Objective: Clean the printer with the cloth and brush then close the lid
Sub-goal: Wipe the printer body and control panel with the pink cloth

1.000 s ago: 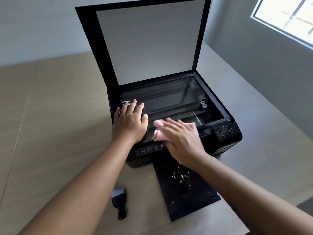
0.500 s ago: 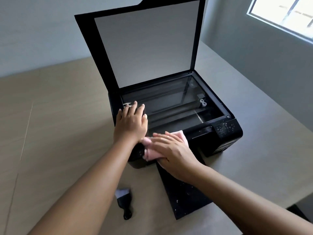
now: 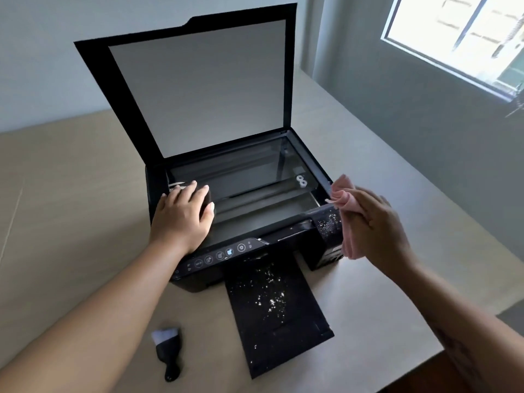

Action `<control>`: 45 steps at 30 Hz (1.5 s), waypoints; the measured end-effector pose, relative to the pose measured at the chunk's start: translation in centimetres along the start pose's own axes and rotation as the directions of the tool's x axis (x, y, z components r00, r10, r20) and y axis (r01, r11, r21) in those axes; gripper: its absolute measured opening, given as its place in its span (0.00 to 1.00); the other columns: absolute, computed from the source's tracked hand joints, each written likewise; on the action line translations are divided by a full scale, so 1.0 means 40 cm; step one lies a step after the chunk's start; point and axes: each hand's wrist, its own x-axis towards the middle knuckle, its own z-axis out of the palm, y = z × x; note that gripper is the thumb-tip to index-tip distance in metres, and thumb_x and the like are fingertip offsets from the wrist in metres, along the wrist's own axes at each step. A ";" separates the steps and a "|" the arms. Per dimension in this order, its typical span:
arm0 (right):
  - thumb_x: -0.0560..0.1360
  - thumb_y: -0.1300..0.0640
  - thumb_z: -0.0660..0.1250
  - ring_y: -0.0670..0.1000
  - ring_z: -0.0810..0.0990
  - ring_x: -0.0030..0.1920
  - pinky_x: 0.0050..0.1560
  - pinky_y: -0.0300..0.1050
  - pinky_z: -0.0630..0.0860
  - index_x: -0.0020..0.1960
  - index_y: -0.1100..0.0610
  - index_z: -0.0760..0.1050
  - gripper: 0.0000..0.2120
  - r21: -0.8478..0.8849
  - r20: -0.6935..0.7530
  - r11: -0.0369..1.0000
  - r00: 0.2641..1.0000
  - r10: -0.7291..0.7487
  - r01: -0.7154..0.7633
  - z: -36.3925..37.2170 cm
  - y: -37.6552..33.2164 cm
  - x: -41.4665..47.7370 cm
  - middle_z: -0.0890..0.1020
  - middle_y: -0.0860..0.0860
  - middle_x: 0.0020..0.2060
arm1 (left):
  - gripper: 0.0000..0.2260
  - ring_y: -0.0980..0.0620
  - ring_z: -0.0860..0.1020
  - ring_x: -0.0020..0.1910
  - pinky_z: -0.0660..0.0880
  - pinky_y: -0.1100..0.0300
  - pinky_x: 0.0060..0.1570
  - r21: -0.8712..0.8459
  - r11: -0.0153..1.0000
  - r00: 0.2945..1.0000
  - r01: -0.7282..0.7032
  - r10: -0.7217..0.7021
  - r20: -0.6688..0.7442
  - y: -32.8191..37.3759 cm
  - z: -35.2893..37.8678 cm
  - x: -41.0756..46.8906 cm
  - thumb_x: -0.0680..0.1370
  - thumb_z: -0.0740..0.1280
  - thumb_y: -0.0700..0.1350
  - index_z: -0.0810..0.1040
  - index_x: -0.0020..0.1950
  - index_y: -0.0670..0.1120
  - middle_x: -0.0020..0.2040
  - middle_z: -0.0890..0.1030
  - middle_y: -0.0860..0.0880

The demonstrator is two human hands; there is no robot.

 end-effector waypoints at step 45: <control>0.80 0.50 0.57 0.49 0.77 0.52 0.47 0.50 0.69 0.57 0.42 0.77 0.12 -0.054 0.464 0.683 0.624 -0.629 0.729 0.050 0.066 0.096 0.75 0.38 0.61 | 0.20 0.49 0.61 0.74 0.53 0.48 0.74 -0.237 0.969 0.998 0.068 -0.063 0.029 0.245 0.040 0.028 0.78 0.53 0.50 0.70 0.69 0.53 0.73 0.67 0.53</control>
